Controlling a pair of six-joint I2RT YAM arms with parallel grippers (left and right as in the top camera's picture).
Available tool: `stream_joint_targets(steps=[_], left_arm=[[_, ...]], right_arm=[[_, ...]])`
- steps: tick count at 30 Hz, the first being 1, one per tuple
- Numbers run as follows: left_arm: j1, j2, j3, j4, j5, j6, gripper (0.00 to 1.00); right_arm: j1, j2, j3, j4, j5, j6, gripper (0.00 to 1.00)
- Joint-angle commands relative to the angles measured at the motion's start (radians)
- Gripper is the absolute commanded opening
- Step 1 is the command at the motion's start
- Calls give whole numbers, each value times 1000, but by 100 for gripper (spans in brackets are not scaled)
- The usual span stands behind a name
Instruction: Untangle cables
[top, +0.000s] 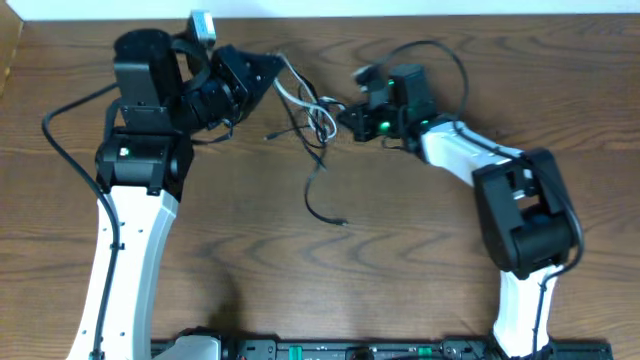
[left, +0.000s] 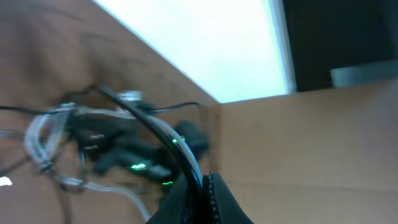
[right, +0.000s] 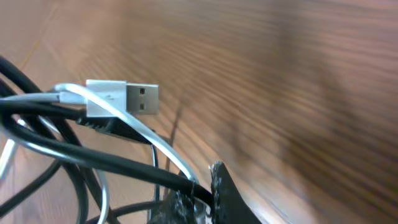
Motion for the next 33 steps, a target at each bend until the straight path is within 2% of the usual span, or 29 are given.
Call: stream_joint_targets(steps=[1,4,5,9,12,14,19,21,25,33], left_arm=[[2,-2,14,-123,-190,152,8],[2,13,13,-284,-323,256,10],[2,29,4,-314,-323,314,17],[2,87,-23,-357,-314,361,34],[2,170,-27,-365,-246,423,42],[1,271,-27,-334,-122,496,50],[-19,383,-27,-224,12,544,54],[-38,423,-27,-132,55,554,56],[-86,447,-27,76,79,647,56],[-142,447,-27,129,141,732,57]], right_arm=[[-52,-132,5,-80,-13,-33,1],[-89,-251,5,-241,-13,-77,1],[-95,-284,5,-294,-13,-99,1],[-95,-328,5,-384,-13,-113,1],[-95,-334,5,-416,-37,-112,1],[-96,-343,5,-410,-117,-117,1],[-96,-386,5,-409,-201,-180,1],[-97,-406,5,-422,-202,-185,1],[-98,-411,5,-442,-220,-201,1],[-106,-411,5,-446,-224,-202,1]])
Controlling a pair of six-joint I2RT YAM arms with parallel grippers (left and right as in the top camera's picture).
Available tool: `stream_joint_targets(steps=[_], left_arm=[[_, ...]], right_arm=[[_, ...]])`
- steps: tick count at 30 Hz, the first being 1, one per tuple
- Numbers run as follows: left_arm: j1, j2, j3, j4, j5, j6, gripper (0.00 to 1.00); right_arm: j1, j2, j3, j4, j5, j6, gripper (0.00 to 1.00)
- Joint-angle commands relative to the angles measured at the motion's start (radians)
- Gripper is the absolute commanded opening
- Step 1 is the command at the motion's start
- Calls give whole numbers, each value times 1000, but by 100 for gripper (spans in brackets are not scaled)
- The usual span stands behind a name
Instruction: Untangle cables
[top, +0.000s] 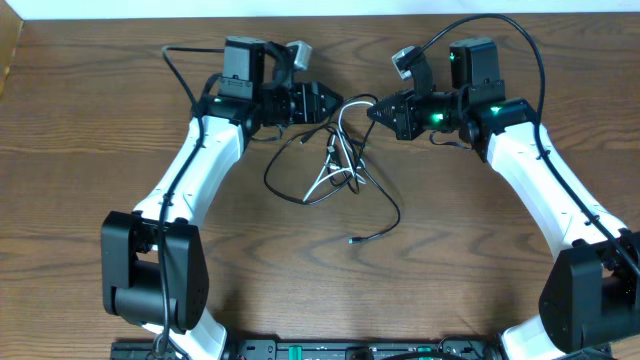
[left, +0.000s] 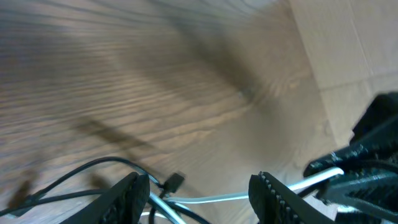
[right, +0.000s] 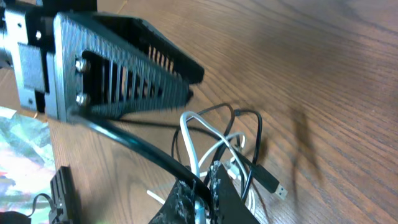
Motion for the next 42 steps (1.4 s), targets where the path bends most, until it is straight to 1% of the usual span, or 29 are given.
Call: stream_joint_targets(steps=[1,2,3,4,11,12,13,15,18,21,23,24,26,27,29,30,31,32,33,35,36,37,38,39,40,42], left_arm=[[3,2,2,3,101,78,57],[11,2,2,-4,139,81,57],[22,2,2,-16,178,94,64],[34,2,2,-31,209,111,65],[97,2,2,-169,218,112,66],[98,2,2,-180,220,132,68],[92,2,2,-187,232,197,71],[76,2,2,-199,230,272,71],[43,3,-2,-196,225,348,74],[2,14,-2,-139,165,357,74],[-15,18,-2,-105,166,357,74],[-24,18,-2,-83,165,357,72],[-33,18,-2,-53,157,357,64],[-38,19,-2,-37,113,356,59],[-44,19,-2,-27,56,354,57],[-47,19,-2,-23,21,349,52],[-48,19,-2,-16,3,348,44],[-45,19,-2,-2,1,325,22],[-42,18,0,10,1,292,9],[-27,5,24,29,22,171,7],[-18,-17,50,29,31,81,7],[-12,-34,64,29,40,32,7],[-5,-68,90,29,61,-56,7],[-1,-83,100,29,71,-95,8],[2,-111,112,29,73,-171,7],[5,-176,115,26,72,-274,7]], right_arm=[[-16,-19,5,0,-36,-15,1],[-25,-19,5,0,-35,-15,1],[-31,-19,5,0,-36,-15,1],[-36,-19,5,0,-36,-15,1],[-40,-19,5,0,-35,-16,1],[-39,-19,5,0,-35,-16,1],[-39,-19,5,0,-35,-16,1],[-39,-19,5,-2,-35,-16,1],[-39,-19,5,-12,-35,-16,1],[-39,-19,5,-18,-35,-16,1],[-39,-19,5,-18,-35,-16,1],[-39,-19,5,-19,-35,-16,1],[-39,-19,5,-18,-35,-16,1],[-39,-19,5,-18,-35,-16,1],[-39,-19,5,-19,-35,-16,1],[-39,-19,5,-19,-35,-16,1],[-39,-19,5,-18,-35,-16,1],[-39,-19,5,-18,-35,-16,1],[-39,-19,5,-18,-31,-16,1],[-39,-19,5,-19,8,-16,1],[-39,-19,5,-21,40,-16,1],[-39,-18,5,-21,57,-16,1],[-39,-16,5,-22,93,-16,1],[-39,-13,5,-22,113,-15,1],[-39,-9,5,-22,148,2,1],[-39,3,5,-22,238,69,1]])
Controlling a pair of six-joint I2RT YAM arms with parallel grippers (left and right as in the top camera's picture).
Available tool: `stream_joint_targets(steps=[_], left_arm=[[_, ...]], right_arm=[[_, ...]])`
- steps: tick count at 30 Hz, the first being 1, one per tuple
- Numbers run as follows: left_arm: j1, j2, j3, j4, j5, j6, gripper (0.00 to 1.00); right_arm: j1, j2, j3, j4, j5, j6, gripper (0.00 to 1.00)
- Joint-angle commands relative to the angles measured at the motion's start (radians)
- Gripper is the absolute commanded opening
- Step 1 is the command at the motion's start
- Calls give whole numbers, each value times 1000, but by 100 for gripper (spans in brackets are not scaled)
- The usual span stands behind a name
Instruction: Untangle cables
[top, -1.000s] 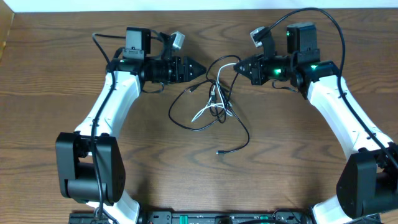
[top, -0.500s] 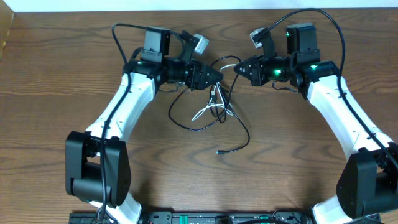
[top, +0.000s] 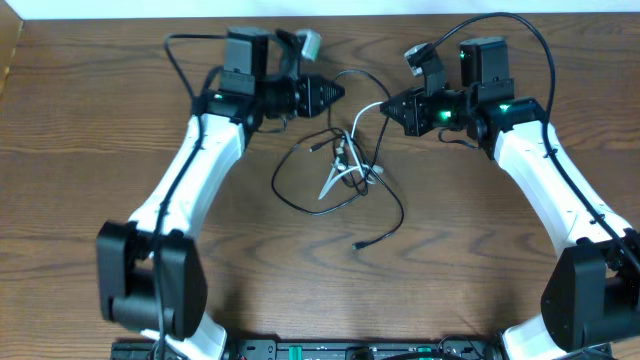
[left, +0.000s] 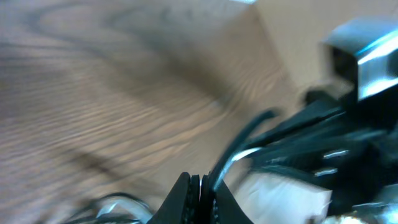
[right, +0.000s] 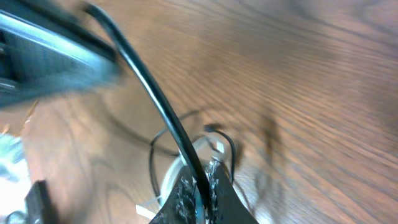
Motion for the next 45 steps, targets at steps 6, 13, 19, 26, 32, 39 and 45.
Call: stream_joint_targets(steps=[6,13,19,26,32,39,45], left_arm=[[16,-232,60,-259,-9,-220,8],[16,-239,60,-272,0,-222,7],[16,-293,60,71,21,-276,8],[16,-378,60,434,-18,-367,8],[16,-405,60,571,-219,-497,7],[16,-407,60,776,-279,-664,7],[16,-409,64,871,-313,-777,7]], right_arm=[[-1,60,5,5,250,166,1],[15,86,5,6,203,131,77],[17,86,5,-18,160,82,84],[18,86,5,-3,-85,-6,82],[18,86,5,68,-220,-23,79],[26,86,5,139,-274,-66,78],[81,88,5,195,-81,-86,79]])
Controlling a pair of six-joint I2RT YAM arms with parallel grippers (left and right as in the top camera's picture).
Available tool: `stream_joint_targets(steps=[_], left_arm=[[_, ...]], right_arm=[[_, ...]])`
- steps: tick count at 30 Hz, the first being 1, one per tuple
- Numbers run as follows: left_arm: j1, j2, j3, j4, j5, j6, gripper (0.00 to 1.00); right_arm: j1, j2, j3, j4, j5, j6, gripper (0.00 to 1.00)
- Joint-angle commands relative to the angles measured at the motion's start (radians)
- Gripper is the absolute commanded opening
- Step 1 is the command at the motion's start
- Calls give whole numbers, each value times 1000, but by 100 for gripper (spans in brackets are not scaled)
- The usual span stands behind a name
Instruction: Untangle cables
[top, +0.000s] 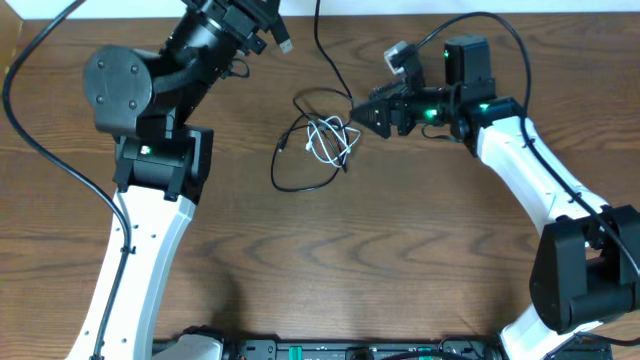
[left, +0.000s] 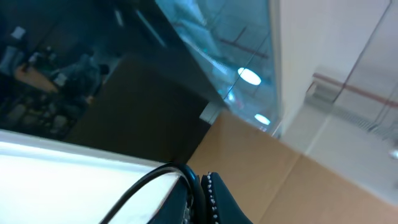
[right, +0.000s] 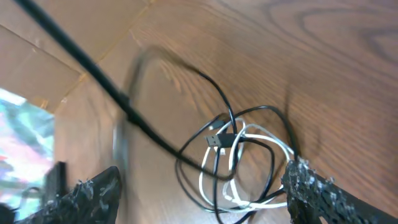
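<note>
A tangle of white and black cables (top: 325, 140) lies on the wooden table (top: 400, 260) at the back middle. One black cable (top: 328, 50) rises from it and leaves the top of the overhead view. My left gripper (left: 200, 190) is shut on that black cable and points up at a window and wall; the left arm (top: 215, 30) is raised at the back left. Just right of the tangle, my right gripper (top: 365, 112) stands open. In its wrist view the tangle (right: 242, 155) lies between the spread fingers (right: 93, 193), which touch nothing.
A loose black loop (top: 295, 170) of the tangle spreads toward the front left. The right arm's own black lead (top: 490, 25) arcs over its wrist at the back right. Cardboard (right: 37, 68) stands beyond the table's far edge.
My left gripper has gone from just above the tangle to high up, still shut on the black cable. The right gripper has let go of that cable and now stands open beside the tangle.
First both grippers were shut on cables at the tangle. Then the left was open and the right held a black cable, facing each other across it. Then both were shut on the black cable. Now only the left holds it, raised, and the tangle lies more compact.
</note>
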Motion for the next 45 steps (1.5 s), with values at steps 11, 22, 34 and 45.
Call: stream_joint_targets(steps=[11,22,34,45], left_arm=[[4,-76,74,82,-161,-137,7],[4,-101,75,-101,-181,-103,7],[4,-101,75,-95,-187,-103,7],[4,-101,75,-112,-187,-103,7]], right_arm=[[99,3,6,80,242,-28,70],[96,1,6,242,141,78,49],[-13,1,6,474,-33,195,66],[132,25,6,389,-114,104,58]])
